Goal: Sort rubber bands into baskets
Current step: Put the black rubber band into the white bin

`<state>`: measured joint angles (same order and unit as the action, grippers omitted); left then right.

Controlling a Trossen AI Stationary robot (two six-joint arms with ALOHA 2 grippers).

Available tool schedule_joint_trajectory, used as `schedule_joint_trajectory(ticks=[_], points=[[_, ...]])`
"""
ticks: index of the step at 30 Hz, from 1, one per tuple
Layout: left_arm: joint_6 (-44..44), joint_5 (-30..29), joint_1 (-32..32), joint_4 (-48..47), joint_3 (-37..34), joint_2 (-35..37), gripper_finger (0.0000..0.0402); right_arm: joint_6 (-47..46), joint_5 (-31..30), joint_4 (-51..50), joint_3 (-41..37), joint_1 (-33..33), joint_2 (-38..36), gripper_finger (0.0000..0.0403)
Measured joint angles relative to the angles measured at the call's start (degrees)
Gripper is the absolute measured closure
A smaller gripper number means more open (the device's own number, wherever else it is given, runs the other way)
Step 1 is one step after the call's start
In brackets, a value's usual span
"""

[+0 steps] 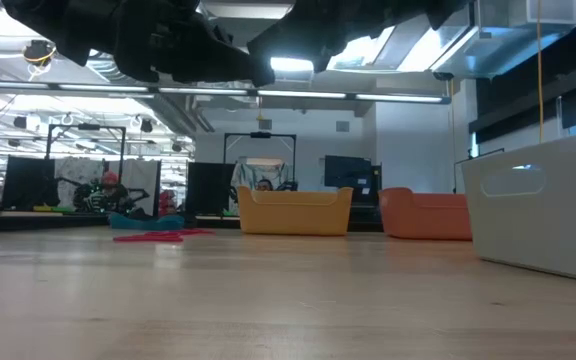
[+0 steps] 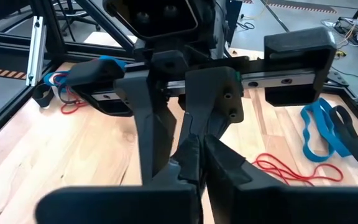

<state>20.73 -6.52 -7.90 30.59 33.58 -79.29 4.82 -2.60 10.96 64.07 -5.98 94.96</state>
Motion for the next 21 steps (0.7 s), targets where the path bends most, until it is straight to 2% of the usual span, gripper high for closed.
schedule_joint_trajectory(ticks=[5, 10, 18, 21], points=[[0.15, 0.00, 0.00, -0.21, 0.00, -0.02, 0.0305, 0.73, -0.33, -0.45, 0.00, 0.02, -0.07, 0.0398], [0.11, -0.07, 0.01, -0.68, 0.01, 0.01, 0.0293, 2.18, -2.49, -2.17, 0.00, -0.98, -1.24, 0.0395], [-0.39, -0.22, 0.57, -3.14, 0.02, 0.17, 0.0292, 4.88, -6.19, -11.34, 0.00, -5.64, -7.59, 0.0396], [-0.42, -0.17, 0.52, -3.45, 0.02, 0.17, 0.0292, 3.15, -6.90, -18.81, 0.00, -7.13, -10.56, 0.0393]])
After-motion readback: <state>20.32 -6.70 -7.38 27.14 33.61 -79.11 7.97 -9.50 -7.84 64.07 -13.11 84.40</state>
